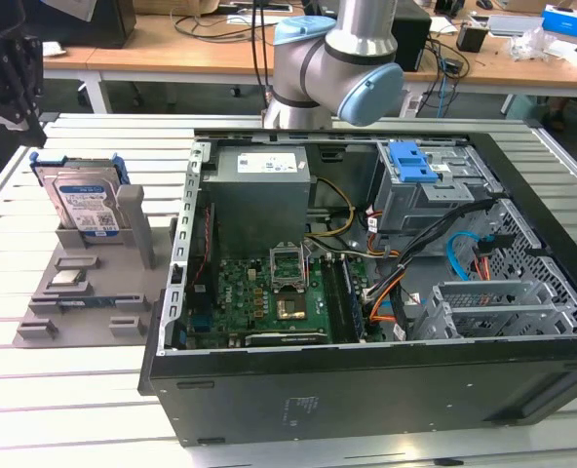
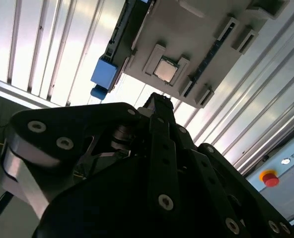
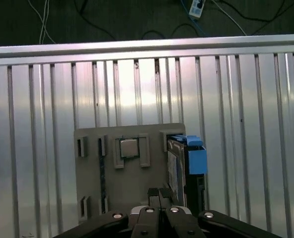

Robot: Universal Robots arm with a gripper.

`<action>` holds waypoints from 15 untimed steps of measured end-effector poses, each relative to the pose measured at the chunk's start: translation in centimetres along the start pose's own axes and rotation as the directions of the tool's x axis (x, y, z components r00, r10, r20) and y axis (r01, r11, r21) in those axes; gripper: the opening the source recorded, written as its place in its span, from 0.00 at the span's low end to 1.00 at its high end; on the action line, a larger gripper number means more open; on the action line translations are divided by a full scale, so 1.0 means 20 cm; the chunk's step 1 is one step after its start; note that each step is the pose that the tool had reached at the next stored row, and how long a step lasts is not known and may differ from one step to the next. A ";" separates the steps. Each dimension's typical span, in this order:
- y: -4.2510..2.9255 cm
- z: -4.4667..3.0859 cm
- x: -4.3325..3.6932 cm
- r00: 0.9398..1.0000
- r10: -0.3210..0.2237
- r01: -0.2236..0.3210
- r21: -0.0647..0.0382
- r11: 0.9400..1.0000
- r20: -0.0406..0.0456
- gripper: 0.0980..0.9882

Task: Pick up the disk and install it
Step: 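Pick up the disk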

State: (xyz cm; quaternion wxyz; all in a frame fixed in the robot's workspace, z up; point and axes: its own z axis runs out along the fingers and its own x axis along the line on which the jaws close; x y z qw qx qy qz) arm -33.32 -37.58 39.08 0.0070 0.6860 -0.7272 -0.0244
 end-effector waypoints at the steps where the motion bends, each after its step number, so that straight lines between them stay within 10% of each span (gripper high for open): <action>1: 0.000 0.000 0.000 1.000 0.000 0.000 0.000 1.000 0.000 0.01; 6: 0.000 0.000 0.000 1.000 -0.001 0.001 0.000 1.000 0.000 0.02; 15: 0.000 0.000 0.000 1.000 -0.004 0.004 0.000 1.000 0.000 0.50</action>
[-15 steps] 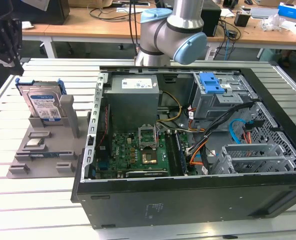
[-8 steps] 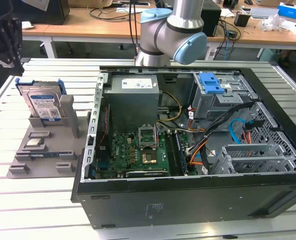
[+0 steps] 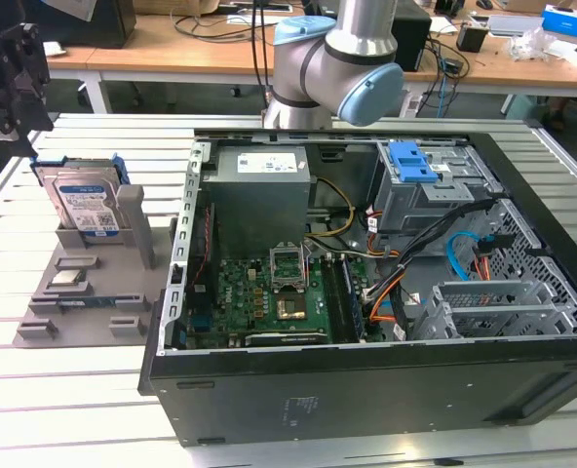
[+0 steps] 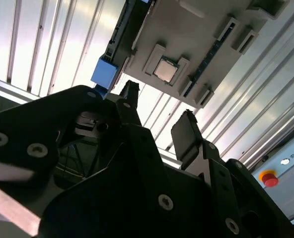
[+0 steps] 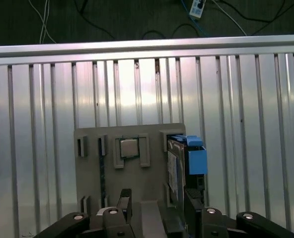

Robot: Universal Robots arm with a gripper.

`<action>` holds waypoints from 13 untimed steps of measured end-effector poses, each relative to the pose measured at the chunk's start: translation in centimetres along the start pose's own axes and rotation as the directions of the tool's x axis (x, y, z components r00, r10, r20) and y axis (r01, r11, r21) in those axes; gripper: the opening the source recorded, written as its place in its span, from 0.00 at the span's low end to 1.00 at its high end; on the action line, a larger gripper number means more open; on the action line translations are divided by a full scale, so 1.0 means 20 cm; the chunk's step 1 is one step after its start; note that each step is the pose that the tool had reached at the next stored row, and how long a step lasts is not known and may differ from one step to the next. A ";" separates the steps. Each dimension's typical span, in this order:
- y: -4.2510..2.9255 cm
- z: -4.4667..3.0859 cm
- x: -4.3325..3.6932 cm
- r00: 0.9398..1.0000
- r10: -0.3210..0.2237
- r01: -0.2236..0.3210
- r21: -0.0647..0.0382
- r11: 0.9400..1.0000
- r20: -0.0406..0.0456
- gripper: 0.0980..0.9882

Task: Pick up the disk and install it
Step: 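Pick up the disk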

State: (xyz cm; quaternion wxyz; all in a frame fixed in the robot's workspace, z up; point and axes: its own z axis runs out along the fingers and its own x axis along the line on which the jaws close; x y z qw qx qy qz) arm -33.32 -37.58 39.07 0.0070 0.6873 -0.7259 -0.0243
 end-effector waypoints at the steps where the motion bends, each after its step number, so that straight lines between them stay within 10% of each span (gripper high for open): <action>1: 0.000 0.000 0.000 1.000 0.000 0.000 0.000 1.000 0.000 0.50; 13: 0.004 0.003 -0.102 1.000 -0.001 0.001 0.000 1.000 0.000 0.50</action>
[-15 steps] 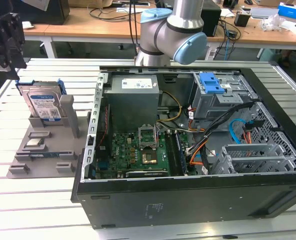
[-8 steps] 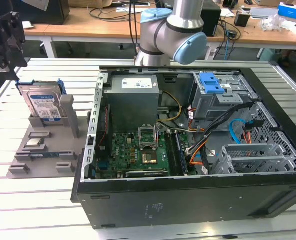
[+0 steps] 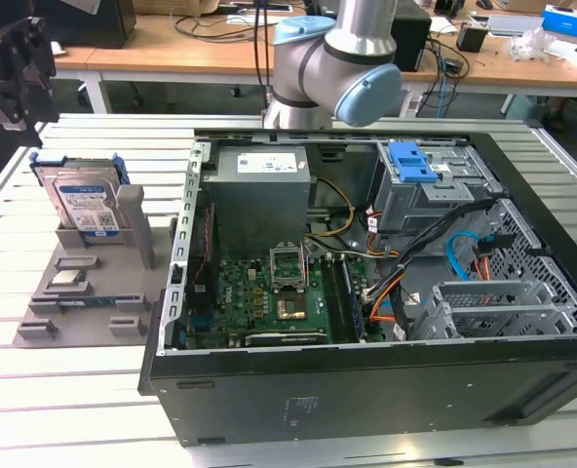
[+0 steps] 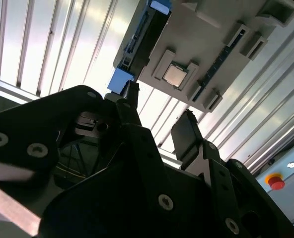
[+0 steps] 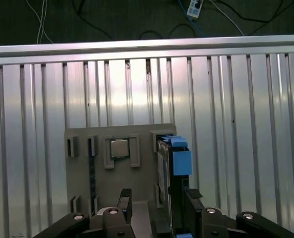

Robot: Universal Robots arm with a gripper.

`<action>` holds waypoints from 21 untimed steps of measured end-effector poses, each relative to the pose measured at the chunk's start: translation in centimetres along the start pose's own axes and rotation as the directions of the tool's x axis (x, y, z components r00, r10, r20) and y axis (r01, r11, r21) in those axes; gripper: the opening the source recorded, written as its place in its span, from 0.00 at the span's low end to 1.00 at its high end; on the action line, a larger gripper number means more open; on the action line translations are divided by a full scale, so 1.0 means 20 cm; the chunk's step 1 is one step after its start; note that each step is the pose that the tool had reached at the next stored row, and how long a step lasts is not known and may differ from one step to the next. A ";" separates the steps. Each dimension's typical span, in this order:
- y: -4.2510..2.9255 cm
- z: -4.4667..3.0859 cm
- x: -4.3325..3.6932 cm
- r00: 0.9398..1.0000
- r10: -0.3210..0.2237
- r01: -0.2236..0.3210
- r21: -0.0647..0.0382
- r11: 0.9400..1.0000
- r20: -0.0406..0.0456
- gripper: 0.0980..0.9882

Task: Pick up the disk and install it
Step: 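Pick up the disk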

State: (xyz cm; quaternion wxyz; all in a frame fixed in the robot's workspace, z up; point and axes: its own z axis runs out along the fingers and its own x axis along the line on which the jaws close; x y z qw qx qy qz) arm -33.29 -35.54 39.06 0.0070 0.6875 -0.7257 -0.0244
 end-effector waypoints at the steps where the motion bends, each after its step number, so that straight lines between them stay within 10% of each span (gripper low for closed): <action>1: 0.000 0.000 -0.011 1.000 0.000 0.000 0.000 1.000 0.000 0.50; 21: 0.002 0.042 -0.084 1.000 0.000 0.000 0.000 1.000 0.000 0.50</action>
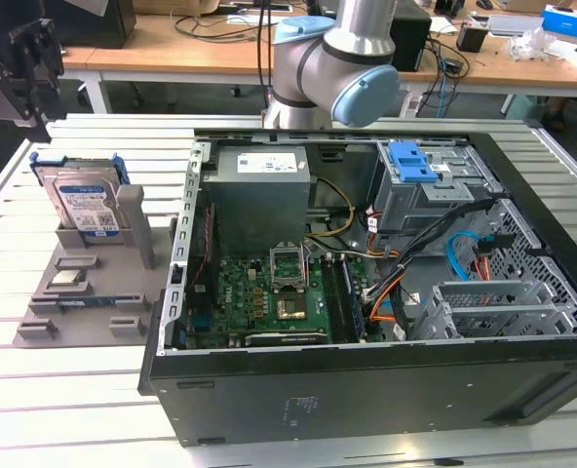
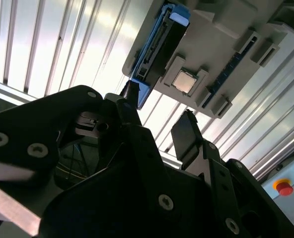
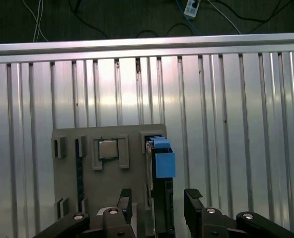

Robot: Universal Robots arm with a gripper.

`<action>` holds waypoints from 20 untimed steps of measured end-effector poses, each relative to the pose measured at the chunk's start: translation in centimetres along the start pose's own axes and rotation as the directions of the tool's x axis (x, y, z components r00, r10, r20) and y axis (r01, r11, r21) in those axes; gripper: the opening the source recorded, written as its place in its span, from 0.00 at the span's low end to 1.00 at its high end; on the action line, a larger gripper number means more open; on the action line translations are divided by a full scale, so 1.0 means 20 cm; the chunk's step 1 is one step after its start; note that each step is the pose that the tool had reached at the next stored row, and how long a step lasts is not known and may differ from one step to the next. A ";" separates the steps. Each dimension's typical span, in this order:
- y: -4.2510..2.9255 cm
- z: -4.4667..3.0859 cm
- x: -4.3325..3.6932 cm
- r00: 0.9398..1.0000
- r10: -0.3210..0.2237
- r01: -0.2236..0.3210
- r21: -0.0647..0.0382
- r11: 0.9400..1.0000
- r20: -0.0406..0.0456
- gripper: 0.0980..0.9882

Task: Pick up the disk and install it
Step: 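Pick up the disk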

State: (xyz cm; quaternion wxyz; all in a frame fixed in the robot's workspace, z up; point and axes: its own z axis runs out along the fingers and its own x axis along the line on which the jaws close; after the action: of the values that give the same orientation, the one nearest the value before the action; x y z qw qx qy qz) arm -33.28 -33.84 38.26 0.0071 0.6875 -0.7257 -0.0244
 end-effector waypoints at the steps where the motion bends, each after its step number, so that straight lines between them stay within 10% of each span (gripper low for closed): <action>1: 0.000 0.001 0.000 1.000 0.000 0.000 0.000 1.000 0.000 0.50; 20: -0.003 0.060 0.001 1.000 0.000 0.000 0.000 1.000 0.000 0.50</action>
State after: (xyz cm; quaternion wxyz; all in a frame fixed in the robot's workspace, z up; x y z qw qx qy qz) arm -33.27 -33.83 37.06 0.0071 0.6876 -0.7257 -0.0244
